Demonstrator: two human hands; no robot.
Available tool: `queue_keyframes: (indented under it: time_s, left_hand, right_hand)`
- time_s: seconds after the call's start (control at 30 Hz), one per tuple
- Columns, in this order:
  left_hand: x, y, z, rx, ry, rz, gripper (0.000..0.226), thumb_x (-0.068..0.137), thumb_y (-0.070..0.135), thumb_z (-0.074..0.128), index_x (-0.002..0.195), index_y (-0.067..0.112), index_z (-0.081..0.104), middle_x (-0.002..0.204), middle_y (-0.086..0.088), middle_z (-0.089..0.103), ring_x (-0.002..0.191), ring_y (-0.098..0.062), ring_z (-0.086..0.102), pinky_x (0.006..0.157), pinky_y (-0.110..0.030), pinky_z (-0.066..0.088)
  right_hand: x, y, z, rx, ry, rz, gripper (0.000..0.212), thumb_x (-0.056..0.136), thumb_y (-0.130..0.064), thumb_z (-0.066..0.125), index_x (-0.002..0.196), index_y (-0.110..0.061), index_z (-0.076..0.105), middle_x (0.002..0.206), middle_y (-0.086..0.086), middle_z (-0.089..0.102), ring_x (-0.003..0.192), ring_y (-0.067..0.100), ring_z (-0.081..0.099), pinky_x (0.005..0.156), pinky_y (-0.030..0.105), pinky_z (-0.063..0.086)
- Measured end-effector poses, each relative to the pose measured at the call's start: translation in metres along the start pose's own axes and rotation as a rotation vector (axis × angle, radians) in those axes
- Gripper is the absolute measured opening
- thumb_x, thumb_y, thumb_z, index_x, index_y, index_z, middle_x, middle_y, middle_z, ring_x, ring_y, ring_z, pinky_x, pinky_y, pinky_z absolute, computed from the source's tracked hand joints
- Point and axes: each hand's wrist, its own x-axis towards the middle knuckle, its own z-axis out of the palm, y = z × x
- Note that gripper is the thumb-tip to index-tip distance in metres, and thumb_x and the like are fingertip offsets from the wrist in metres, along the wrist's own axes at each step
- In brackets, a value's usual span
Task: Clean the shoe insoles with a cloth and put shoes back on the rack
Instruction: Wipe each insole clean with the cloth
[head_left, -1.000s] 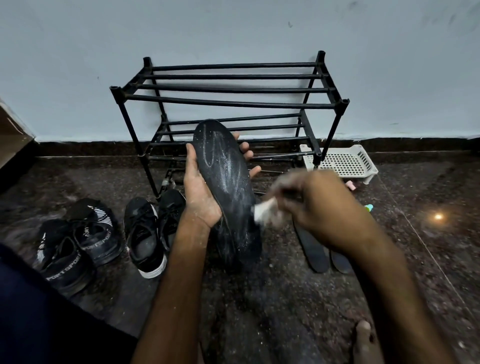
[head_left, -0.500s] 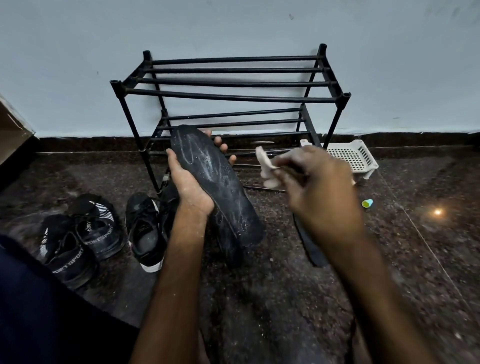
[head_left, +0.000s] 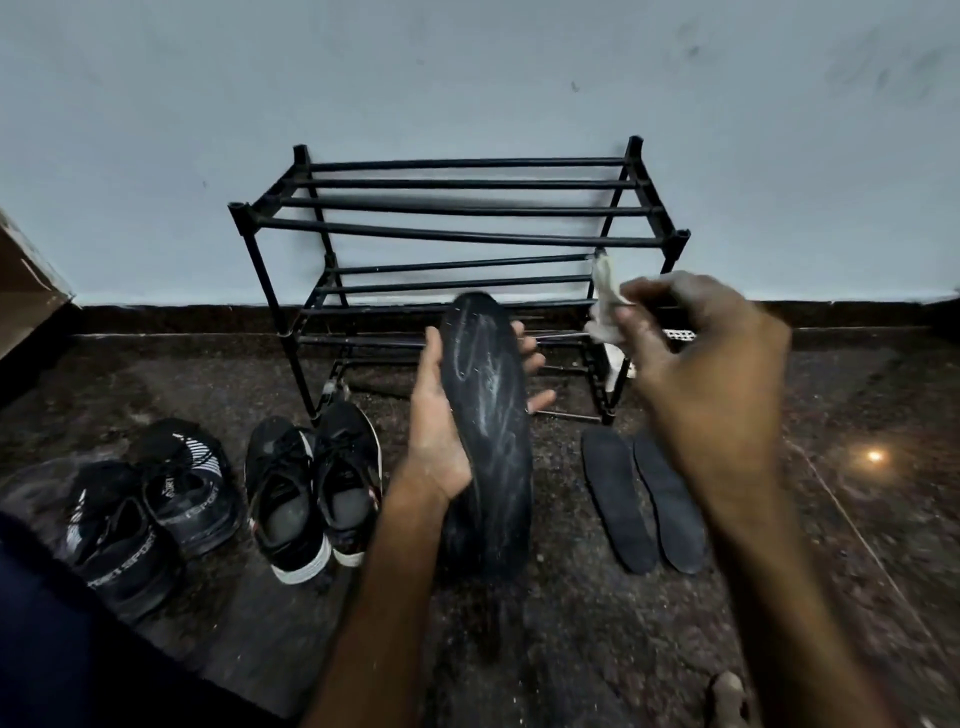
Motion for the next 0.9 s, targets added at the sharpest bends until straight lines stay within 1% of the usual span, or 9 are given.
queue_keyframes:
  time_s: [0.07, 0.13, 0.27, 0.47, 0.57, 0.67, 0.73, 0.83, 0.9]
  left_hand:
    - [-0.001, -0.011, 0.011, 0.026, 0.007, -0.06, 0.071, 0.096, 0.063, 0.031, 0.113, 0.007, 0.071, 0.109, -0.013, 0.071, 0.102, -0.026, 0.067, 0.09, -0.042, 0.056]
    - [-0.003, -0.022, 0.017, 0.041, -0.032, -0.073, 0.065, 0.096, 0.06, 0.033, 0.099, 0.013, 0.079, 0.104, -0.011, 0.073, 0.096, -0.023, 0.071, 0.084, -0.033, 0.058]
    - [-0.007, -0.022, 0.021, -0.036, -0.13, -0.107, 0.076, 0.103, 0.051, 0.019, 0.107, -0.004, 0.073, 0.113, -0.026, 0.067, 0.107, -0.034, 0.067, 0.097, -0.054, 0.051]
    - [-0.003, -0.02, 0.013, 0.011, -0.102, -0.084, 0.076, 0.094, 0.063, 0.033, 0.13, 0.001, 0.059, 0.131, -0.019, 0.06, 0.123, -0.03, 0.058, 0.102, -0.049, 0.048]
    - [-0.006, -0.021, 0.023, -0.058, -0.108, -0.121, 0.071, 0.091, 0.062, 0.041, 0.119, 0.002, 0.067, 0.121, -0.018, 0.066, 0.108, -0.029, 0.066, 0.089, -0.04, 0.056]
    - [-0.003, -0.019, 0.017, -0.06, -0.127, -0.138, 0.083, 0.092, 0.067, 0.04, 0.14, 0.0, 0.047, 0.146, -0.019, 0.046, 0.131, -0.032, 0.049, 0.105, -0.048, 0.045]
    - [-0.002, -0.02, 0.014, -0.059, -0.136, -0.146, 0.08, 0.095, 0.068, 0.034, 0.133, 0.001, 0.056, 0.132, -0.018, 0.058, 0.119, -0.032, 0.058, 0.1, -0.048, 0.049]
    - [-0.002, -0.025, 0.013, -0.061, -0.154, -0.119, 0.073, 0.097, 0.062, 0.032, 0.13, 0.003, 0.059, 0.132, -0.02, 0.059, 0.126, -0.032, 0.055, 0.11, -0.055, 0.038]
    - [-0.003, -0.028, 0.018, -0.083, -0.151, -0.136, 0.069, 0.096, 0.059, 0.037, 0.126, 0.003, 0.063, 0.125, -0.019, 0.064, 0.118, -0.03, 0.061, 0.101, -0.048, 0.048]
  right_hand:
    - [-0.006, -0.006, 0.028, -0.056, 0.027, 0.006, 0.024, 0.09, -0.009, 0.067, 0.113, -0.016, 0.069, 0.107, -0.004, 0.067, 0.09, 0.005, 0.063, 0.079, 0.008, 0.051]
    - [-0.015, -0.004, 0.044, -0.07, -0.294, -0.034, 0.02, 0.089, -0.009, 0.069, 0.107, -0.017, 0.073, 0.1, -0.002, 0.07, 0.086, 0.009, 0.066, 0.08, 0.016, 0.053]
    - [-0.017, -0.006, 0.012, 0.442, -0.858, 0.083, 0.013, 0.085, -0.01, 0.074, 0.098, -0.012, 0.075, 0.09, 0.002, 0.076, 0.079, 0.007, 0.069, 0.07, 0.018, 0.053]
    - [0.016, 0.003, 0.015, 0.012, 0.135, -0.046, 0.022, 0.09, -0.008, 0.068, 0.111, -0.014, 0.071, 0.104, -0.003, 0.069, 0.087, 0.004, 0.064, 0.077, 0.001, 0.047]
    - [0.005, 0.006, 0.032, -0.062, -0.47, -0.171, 0.02, 0.088, -0.012, 0.07, 0.108, -0.015, 0.074, 0.102, -0.002, 0.071, 0.088, 0.008, 0.064, 0.092, 0.026, 0.053]
    - [-0.004, 0.007, 0.003, 0.116, -1.076, -0.092, 0.013, 0.085, -0.012, 0.073, 0.097, -0.014, 0.076, 0.088, -0.008, 0.074, 0.076, 0.002, 0.067, 0.07, 0.017, 0.051]
    - [0.003, 0.01, -0.012, 0.193, -0.81, -0.035, 0.015, 0.087, -0.013, 0.07, 0.1, -0.018, 0.075, 0.09, -0.012, 0.073, 0.076, -0.001, 0.067, 0.065, 0.013, 0.051]
    - [0.022, 0.01, 0.003, 0.039, -0.023, -0.112, 0.022, 0.089, -0.011, 0.069, 0.11, -0.016, 0.072, 0.1, -0.006, 0.072, 0.086, 0.003, 0.068, 0.074, 0.005, 0.05]
    - [0.022, 0.004, 0.026, -0.047, 0.063, -0.251, 0.022, 0.09, -0.005, 0.067, 0.11, -0.012, 0.072, 0.102, 0.003, 0.07, 0.091, 0.012, 0.066, 0.084, 0.014, 0.052]
